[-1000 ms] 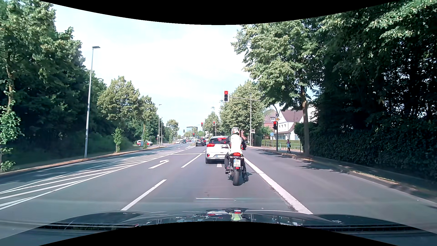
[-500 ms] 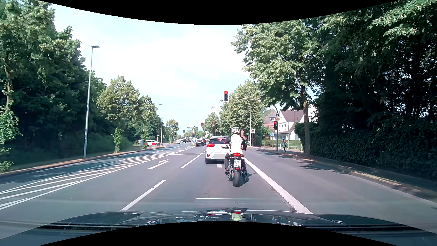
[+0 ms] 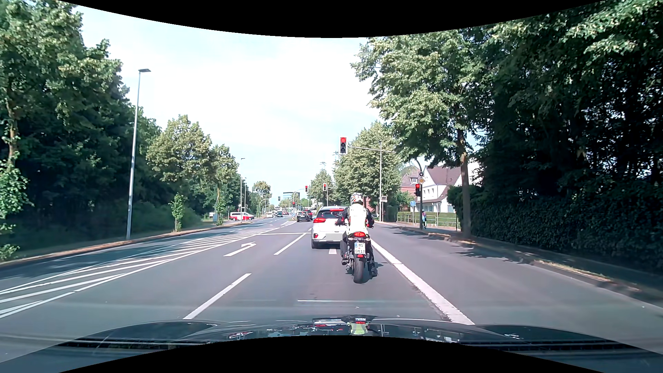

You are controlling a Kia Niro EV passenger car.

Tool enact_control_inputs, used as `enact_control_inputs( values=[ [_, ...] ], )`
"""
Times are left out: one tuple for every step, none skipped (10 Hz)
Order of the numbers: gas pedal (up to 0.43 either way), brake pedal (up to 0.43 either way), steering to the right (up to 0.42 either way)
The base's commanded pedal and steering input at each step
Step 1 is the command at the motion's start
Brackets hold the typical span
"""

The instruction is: Follow the waypoints while adhering to traffic rules and regulations

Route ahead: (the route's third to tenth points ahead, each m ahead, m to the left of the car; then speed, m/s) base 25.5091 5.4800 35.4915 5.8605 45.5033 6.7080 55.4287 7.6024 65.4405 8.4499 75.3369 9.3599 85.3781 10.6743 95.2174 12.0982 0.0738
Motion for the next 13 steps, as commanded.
enact_control_inputs(
  values=[
    [0.000, 0.000, -0.007],
    [0.000, 0.000, -0.007],
    [0.000, 0.000, -0.007],
    [0.000, 0.000, -0.007],
    [0.000, 0.000, -0.007],
    [0.000, 0.000, -0.007],
    [0.000, 0.000, -0.007],
    [0.000, 0.000, -0.007],
    [0.000, 0.000, -0.007],
    [0.000, 0.000, -0.007],
    [0.000, 0.000, -0.007],
    [0.000, 0.000, -0.007],
    [0.000, 0.000, -0.007]
  ],
)
